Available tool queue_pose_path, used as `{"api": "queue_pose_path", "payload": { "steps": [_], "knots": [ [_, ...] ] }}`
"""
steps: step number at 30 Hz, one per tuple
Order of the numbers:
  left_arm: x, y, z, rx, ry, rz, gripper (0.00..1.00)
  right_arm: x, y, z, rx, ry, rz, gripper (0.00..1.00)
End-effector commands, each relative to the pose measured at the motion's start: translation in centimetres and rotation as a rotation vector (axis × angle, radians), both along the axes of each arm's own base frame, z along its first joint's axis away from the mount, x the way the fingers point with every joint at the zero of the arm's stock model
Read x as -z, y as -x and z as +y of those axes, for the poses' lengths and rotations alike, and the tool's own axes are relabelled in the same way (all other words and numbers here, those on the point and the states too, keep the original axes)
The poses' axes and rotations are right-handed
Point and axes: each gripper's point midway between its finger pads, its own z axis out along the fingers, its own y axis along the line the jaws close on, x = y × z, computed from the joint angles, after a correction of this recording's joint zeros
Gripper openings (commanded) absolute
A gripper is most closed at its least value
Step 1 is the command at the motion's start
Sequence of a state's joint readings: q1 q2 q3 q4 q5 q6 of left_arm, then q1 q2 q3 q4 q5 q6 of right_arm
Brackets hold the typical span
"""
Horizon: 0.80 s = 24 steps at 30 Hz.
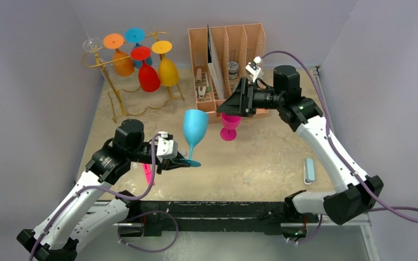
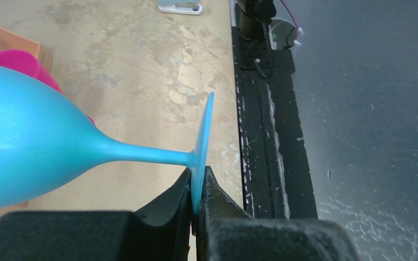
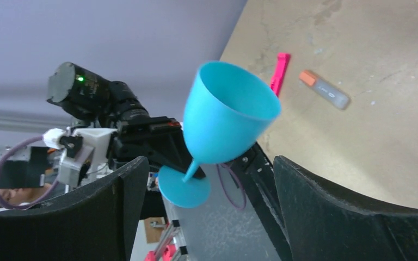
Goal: Take the wine glass off the wine glass rack
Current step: Place the wine glass at the center of the board.
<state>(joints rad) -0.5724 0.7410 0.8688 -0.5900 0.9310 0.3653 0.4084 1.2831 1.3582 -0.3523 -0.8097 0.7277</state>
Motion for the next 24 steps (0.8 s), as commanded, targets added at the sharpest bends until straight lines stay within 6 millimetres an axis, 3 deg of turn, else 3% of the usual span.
{"api": "queue_pose_path", "payload": {
  "steps": [1, 6, 11, 19, 24],
  "knots": [
    [-0.7, 1.5, -0.2, 0.122, 0.015, -0.043, 0.0, -3.7, 0.7, 0.8, -0.085, -0.091, -0.031, 0.86],
    [-1.3, 2.2, -0.4, 0.178, 0.045, -0.042, 0.0, -4.1, 0.2, 1.6, -0.163, -0.075, -0.026, 0.84],
    [-2.2, 2.5, -0.6, 0.196, 0.092, -0.092, 0.0, -3.5, -0.1, 2.5, -0.219, -0.114, 0.107, 0.73],
    [-2.4, 2.9, -0.7, 0.237, 0.091, -0.065, 0.0, -3.2, 4.1, 4.4, -0.441, -0.123, 0.146, 0.63],
    [-2.6, 3.0, -0.8, 0.249, 0.096, -0.063, 0.0, -2.3, 4.8, 4.7, -0.478, -0.11, 0.191, 0.52]
  ]
}}
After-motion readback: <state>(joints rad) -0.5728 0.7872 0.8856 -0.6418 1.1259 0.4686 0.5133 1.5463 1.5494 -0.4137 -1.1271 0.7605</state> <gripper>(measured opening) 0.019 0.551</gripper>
